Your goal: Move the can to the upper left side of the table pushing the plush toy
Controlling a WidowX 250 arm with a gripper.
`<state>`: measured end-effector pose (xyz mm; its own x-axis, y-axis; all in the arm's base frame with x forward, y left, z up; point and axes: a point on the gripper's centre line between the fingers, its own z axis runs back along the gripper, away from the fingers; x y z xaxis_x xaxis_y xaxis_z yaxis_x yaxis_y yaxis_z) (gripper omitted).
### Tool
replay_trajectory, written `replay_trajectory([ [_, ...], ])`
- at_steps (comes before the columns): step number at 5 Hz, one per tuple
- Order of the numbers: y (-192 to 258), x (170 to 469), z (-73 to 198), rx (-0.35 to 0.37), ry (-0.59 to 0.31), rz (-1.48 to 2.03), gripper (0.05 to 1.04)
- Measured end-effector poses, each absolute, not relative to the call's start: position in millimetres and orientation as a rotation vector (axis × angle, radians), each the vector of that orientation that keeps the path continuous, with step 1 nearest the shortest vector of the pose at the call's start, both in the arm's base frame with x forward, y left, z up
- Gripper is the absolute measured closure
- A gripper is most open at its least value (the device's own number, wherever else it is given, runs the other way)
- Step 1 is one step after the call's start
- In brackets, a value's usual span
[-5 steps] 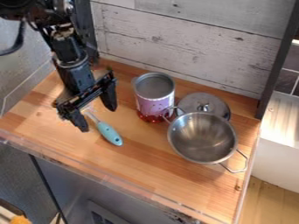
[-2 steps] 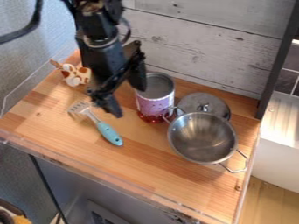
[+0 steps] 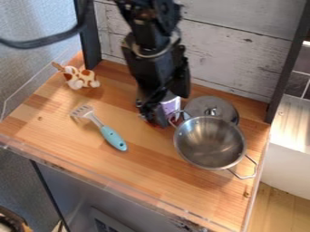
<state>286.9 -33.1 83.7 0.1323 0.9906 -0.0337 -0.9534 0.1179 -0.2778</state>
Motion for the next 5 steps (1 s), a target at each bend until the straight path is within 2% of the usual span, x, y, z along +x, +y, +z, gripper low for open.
replay_trajectory([
  [1,-40,305,73,-0.213,-0.180,1.449,0.084],
  [3,-46,334,60,-0.205,-0.177,1.470,0.084],
  [5,-28,347,45,-0.156,-0.160,1.503,0.083],
])
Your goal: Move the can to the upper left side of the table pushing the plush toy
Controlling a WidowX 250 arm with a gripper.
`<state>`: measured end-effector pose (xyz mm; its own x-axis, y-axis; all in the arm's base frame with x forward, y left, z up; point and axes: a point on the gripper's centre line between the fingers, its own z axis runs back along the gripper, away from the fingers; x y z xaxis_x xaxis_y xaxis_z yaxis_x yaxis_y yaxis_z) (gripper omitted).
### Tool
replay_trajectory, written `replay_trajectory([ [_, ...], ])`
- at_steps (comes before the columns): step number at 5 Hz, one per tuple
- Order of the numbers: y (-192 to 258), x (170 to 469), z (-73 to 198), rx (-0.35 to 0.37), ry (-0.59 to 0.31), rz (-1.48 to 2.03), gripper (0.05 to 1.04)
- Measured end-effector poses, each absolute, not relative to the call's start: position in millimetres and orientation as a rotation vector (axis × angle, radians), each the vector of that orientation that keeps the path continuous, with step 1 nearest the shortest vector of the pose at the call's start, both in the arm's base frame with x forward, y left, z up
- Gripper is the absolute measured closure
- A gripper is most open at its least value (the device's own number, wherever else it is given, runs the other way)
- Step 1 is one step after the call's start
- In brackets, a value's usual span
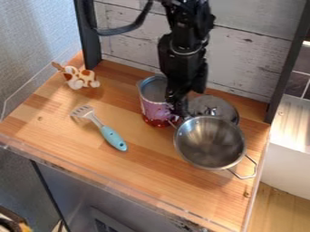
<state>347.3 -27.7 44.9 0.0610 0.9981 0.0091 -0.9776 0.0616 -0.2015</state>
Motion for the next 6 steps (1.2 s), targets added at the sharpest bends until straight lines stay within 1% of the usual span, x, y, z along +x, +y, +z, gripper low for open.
replay_trajectory([
  [1,-12,349,44,-0.148,-0.162,1.537,0.084],
  [3,38,345,46,-0.109,-0.170,1.633,0.084],
  [4,56,345,45,-0.072,-0.177,1.657,0.084],
  [5,75,344,48,-0.056,-0.191,1.684,0.084],
  [6,95,339,44,-0.027,-0.192,1.721,0.084],
])
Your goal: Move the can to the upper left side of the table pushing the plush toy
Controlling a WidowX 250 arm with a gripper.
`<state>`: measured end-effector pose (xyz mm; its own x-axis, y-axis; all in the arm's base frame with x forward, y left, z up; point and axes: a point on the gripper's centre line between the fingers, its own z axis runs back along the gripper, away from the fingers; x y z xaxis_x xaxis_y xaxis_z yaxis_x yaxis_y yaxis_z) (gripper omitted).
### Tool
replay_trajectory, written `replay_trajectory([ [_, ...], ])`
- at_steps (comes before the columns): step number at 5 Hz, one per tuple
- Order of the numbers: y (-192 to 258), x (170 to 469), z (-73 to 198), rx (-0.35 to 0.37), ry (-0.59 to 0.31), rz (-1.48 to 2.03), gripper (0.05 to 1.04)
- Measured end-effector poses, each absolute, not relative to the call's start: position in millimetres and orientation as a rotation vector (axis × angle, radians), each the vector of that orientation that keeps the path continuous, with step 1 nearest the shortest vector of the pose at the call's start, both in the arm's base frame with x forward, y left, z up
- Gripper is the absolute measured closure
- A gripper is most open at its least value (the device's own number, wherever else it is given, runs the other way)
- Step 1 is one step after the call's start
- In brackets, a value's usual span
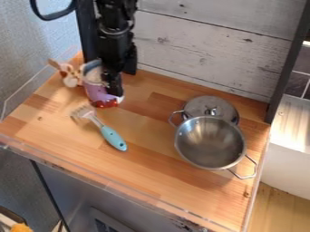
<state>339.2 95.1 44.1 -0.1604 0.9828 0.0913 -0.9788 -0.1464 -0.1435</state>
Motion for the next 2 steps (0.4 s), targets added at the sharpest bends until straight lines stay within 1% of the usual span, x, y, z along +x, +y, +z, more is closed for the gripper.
replay_trajectory([
  [2,121.2,330.9,44.1,0.013,-0.206,1.784,0.084],
])
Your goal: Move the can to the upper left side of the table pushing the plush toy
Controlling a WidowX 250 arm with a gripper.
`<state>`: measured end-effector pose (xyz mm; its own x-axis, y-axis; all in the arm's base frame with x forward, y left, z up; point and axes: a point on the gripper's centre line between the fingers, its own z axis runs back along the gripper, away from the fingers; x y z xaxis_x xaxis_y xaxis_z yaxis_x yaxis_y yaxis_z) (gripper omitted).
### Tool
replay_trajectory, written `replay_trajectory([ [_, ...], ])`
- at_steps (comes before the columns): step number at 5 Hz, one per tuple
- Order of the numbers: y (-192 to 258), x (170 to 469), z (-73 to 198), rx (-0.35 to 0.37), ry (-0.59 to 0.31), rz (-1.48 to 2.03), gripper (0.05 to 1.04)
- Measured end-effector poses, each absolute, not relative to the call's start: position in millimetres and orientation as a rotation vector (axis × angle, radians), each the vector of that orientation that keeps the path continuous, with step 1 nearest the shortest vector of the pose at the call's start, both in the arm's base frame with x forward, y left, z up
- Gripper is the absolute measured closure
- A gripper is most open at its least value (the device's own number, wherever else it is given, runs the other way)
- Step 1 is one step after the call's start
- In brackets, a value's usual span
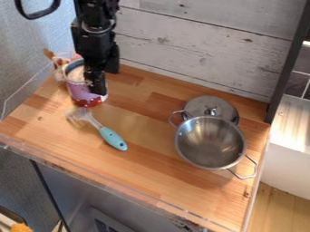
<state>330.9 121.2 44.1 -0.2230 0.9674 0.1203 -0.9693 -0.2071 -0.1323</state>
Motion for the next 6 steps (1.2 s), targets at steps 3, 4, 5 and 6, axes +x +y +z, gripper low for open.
replay_trajectory([
  [3,107,331,65,-0.042,-0.184,1.771,0.084],
  [4,105,330,94,-0.096,-0.224,1.769,0.084],
  [5,106,322,115,-0.124,-0.252,1.755,0.084],
  [6,106,321,116,-0.124,-0.254,1.748,0.084],
])
